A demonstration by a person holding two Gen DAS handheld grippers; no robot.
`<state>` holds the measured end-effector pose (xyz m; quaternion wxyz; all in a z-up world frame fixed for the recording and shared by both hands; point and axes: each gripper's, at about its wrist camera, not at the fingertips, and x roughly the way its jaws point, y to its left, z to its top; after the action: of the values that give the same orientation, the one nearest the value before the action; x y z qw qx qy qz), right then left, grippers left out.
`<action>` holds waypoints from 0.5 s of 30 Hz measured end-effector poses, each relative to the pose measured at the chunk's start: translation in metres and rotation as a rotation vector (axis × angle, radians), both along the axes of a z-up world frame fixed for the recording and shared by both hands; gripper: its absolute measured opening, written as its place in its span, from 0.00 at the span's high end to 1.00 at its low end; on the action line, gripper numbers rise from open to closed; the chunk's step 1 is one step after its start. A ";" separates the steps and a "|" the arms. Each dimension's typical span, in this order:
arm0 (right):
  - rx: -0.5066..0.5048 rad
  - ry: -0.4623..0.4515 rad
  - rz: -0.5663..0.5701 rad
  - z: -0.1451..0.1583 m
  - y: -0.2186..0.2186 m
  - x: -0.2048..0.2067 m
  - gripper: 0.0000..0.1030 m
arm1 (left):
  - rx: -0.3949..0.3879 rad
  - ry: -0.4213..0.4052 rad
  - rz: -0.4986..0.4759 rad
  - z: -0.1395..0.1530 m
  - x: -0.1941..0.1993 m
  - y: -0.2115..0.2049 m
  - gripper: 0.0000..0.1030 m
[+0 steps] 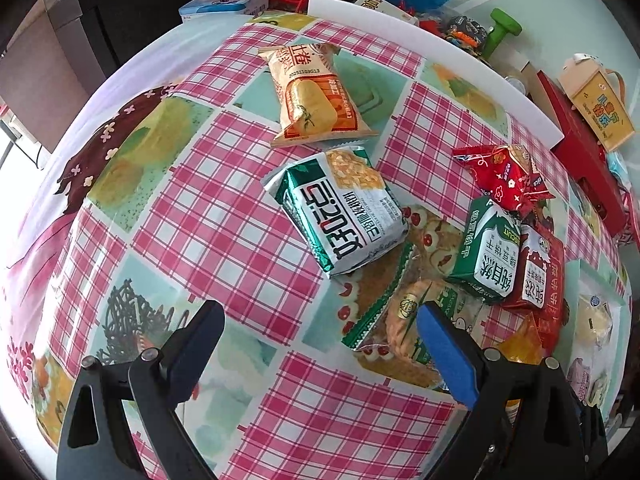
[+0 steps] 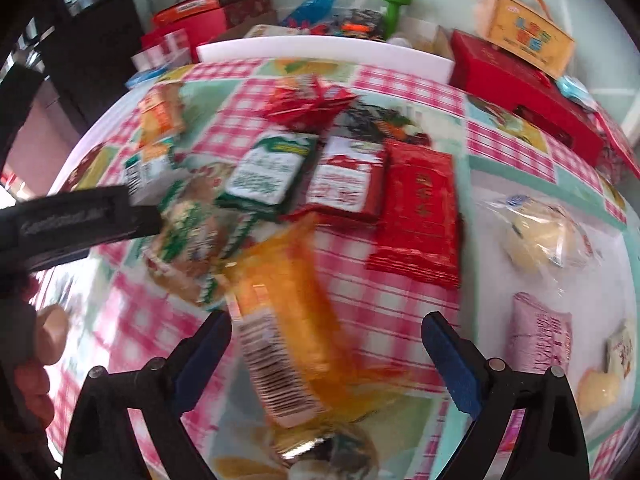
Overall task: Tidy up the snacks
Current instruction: 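Grasp the orange barcode bread packet with the right gripper while the left approaches the green cow-print packet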
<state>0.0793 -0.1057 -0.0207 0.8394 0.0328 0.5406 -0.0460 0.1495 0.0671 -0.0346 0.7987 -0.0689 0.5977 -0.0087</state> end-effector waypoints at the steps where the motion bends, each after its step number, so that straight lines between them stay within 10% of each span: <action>1: 0.004 0.001 -0.019 0.000 -0.006 0.000 0.07 | -0.005 -0.001 -0.008 0.000 0.000 -0.004 0.06; 15: 0.039 0.028 0.000 -0.009 0.000 -0.005 0.11 | -0.013 -0.015 -0.202 -0.010 0.000 -0.078 0.06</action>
<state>0.0747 -0.1060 -0.0300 0.8309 0.0486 0.5532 -0.0359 0.1498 -0.0110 -0.0451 0.7977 -0.0134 0.5956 -0.0933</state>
